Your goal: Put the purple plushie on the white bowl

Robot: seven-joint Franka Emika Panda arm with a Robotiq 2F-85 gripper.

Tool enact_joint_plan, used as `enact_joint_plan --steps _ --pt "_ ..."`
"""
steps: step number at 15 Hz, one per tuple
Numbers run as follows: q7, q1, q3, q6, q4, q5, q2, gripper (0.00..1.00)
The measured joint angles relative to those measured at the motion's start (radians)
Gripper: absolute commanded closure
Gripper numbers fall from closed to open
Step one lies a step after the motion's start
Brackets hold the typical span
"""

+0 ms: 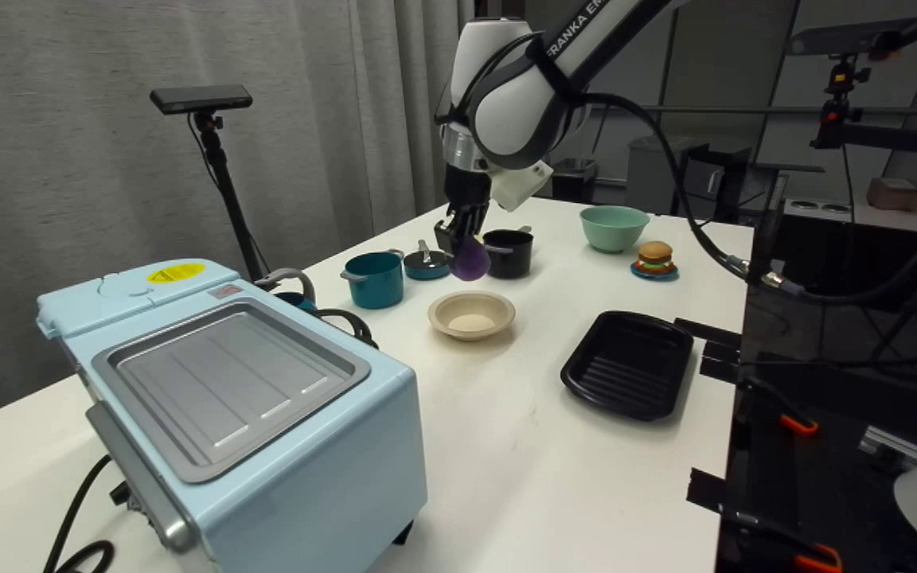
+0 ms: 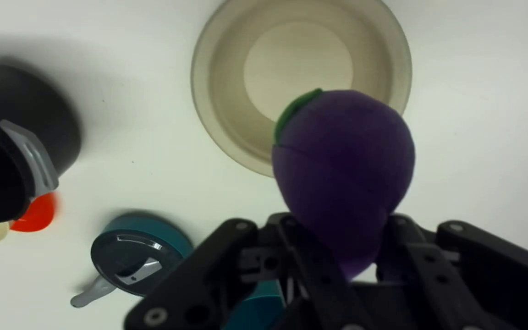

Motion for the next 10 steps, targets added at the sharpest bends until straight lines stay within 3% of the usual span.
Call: enact_joint_plan --steps 10 --pt "-0.005 -0.002 -0.053 -0.041 0.150 -0.021 0.193 0.94"
